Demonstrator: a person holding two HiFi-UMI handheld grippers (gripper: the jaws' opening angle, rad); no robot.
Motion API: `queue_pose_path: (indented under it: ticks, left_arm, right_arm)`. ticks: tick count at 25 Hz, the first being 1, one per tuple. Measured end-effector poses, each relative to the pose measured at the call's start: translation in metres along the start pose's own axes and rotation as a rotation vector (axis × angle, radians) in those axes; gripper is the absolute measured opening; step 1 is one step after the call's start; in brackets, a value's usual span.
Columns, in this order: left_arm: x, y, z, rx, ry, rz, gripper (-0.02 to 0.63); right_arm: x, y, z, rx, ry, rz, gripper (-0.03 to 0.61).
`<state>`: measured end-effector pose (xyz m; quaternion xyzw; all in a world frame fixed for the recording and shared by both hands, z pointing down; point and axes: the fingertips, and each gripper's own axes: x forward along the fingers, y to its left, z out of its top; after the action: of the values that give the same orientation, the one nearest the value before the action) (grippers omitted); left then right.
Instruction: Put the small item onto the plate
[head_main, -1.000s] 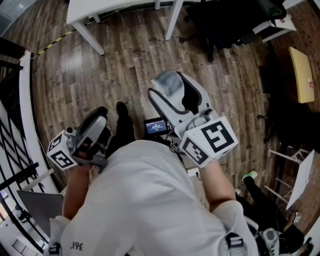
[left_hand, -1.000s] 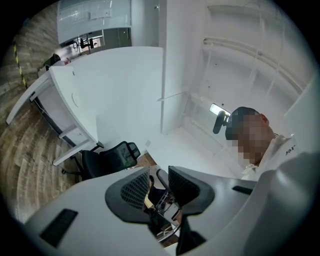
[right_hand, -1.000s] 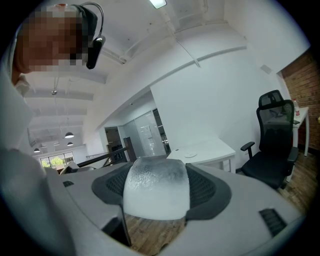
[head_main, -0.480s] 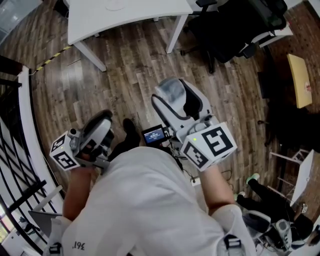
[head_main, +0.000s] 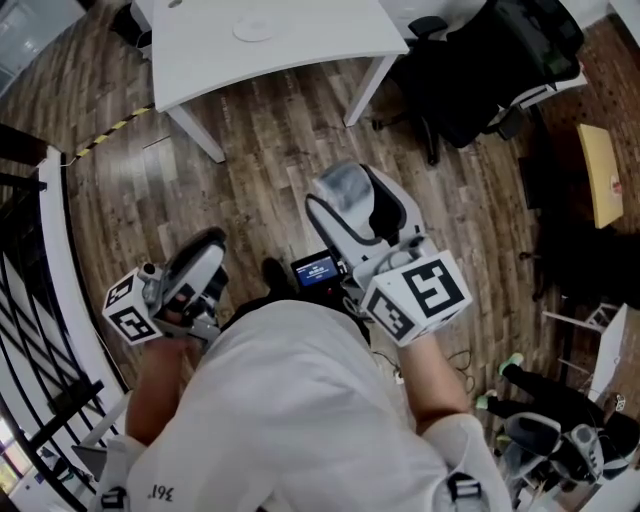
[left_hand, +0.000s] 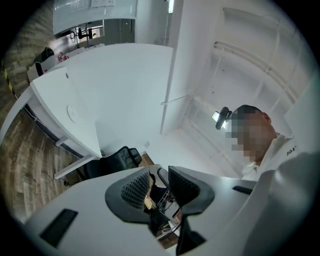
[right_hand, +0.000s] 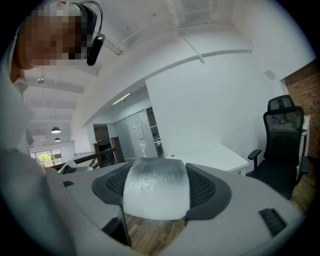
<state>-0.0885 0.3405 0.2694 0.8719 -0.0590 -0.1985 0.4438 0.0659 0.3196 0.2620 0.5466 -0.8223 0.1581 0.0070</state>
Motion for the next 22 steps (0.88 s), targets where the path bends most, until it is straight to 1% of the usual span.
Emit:
queue_pose_path:
  ticks: [5,10,16,22]
  left_arm:
    - [-0.003,0.018,0.012,-0.031,-0.004,-0.011,0.118]
    - [0.017,0.034,0.022,-0.041,-0.004,0.000,0.117]
    - [0.040,0.069,0.050,-0.016,-0.052,0.049,0.118]
    - [0.096,0.106,0.088,0.000,-0.095,0.070,0.117]
  right_arm:
    - [0.022,0.000,-0.001,-0.006,0.026,-0.014,0.316]
    - [0.043,-0.023,0.004,-0.010,0.040,-0.003,0.316]
    - [0.096,-0.059,0.010,-0.013,0.058,0.062,0.316]
    - [0.154,-0.108,0.047,-0.044,0.063,0.132,0.316]
